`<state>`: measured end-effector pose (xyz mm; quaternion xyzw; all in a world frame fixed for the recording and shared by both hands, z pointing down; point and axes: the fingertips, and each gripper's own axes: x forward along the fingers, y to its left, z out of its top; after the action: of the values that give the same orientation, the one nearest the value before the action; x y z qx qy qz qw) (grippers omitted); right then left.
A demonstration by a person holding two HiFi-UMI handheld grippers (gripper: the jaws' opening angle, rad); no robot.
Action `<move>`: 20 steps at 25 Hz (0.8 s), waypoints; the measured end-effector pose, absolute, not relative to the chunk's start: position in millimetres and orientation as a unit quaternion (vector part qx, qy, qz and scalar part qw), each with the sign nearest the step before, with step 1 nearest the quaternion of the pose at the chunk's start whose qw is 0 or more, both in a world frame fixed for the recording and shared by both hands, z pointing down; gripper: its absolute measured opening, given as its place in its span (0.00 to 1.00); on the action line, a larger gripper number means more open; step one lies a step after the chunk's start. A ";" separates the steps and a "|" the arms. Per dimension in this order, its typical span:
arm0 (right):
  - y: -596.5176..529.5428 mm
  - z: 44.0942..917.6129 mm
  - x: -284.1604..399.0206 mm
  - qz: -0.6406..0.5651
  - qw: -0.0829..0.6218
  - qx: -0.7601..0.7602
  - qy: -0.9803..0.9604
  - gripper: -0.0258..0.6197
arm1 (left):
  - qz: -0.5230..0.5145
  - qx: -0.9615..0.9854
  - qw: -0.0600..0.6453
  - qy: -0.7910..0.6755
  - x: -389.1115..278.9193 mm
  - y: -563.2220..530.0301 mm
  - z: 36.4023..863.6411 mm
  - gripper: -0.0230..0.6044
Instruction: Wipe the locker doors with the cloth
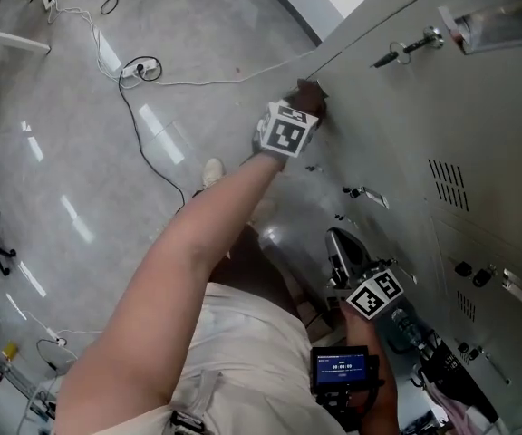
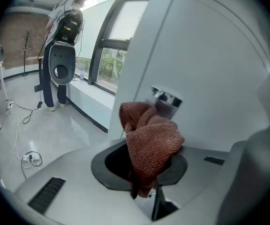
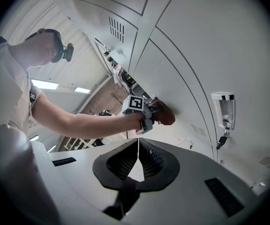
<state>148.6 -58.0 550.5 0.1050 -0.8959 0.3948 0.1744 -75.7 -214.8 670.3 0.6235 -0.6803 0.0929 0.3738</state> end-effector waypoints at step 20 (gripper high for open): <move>-30.9 592.5 128.0 0.398 0.185 0.077 -0.895 0.07 | 0.030 0.601 0.309 -0.737 -69.5 -208.9 686.9 0.15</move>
<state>128.0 -30.9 592.5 0.0766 -0.8952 0.3981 0.1853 -69.5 -208.9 686.9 0.6011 -0.7365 0.0298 0.3086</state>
